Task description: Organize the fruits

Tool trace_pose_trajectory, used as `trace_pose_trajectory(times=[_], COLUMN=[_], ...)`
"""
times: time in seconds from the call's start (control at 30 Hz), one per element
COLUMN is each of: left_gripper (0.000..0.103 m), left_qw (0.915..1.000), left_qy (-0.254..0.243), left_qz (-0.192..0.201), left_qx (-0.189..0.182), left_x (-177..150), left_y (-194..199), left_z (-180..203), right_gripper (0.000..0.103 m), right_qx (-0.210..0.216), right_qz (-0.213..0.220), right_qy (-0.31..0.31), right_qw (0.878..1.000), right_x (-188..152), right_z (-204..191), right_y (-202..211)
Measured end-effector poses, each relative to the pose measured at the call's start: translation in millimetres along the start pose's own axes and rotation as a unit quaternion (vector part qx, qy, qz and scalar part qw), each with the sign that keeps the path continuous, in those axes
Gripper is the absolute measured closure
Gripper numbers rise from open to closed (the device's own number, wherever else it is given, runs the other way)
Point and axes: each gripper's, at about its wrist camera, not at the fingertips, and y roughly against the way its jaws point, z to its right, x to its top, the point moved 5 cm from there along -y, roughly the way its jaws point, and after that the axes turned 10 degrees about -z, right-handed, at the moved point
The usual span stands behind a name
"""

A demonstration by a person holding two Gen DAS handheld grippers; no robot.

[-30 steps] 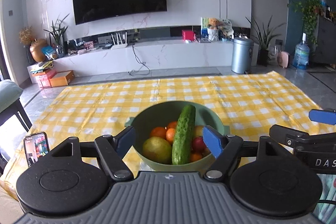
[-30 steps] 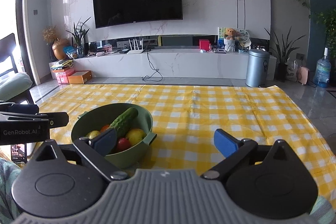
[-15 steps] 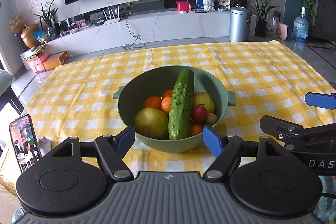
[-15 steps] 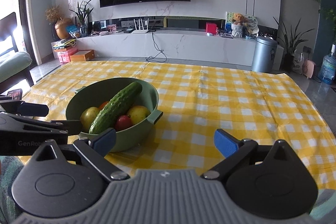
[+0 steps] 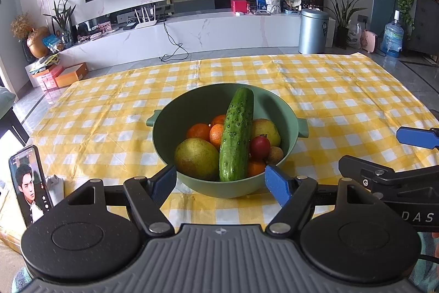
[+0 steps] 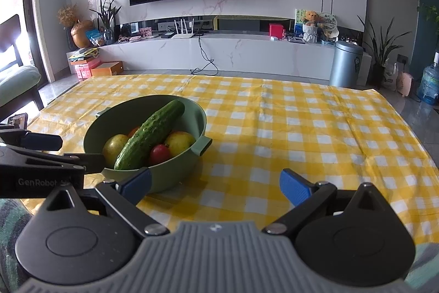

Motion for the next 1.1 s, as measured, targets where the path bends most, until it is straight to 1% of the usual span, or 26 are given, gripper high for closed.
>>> trace_pose_trajectory(times=[1.1], left_gripper=[0.017], left_qw=[1.0], left_qy=[-0.003], left_qz=[0.0], left_qx=[0.0], left_x=[1.1], left_y=[3.2], left_z=[2.4], right_gripper=[0.007], right_qx=[-0.002], right_qz=[-0.001], right_qy=[-0.007], right_qw=[1.0], right_x=[-2.7], right_z=[3.7], right_y=[1.4])
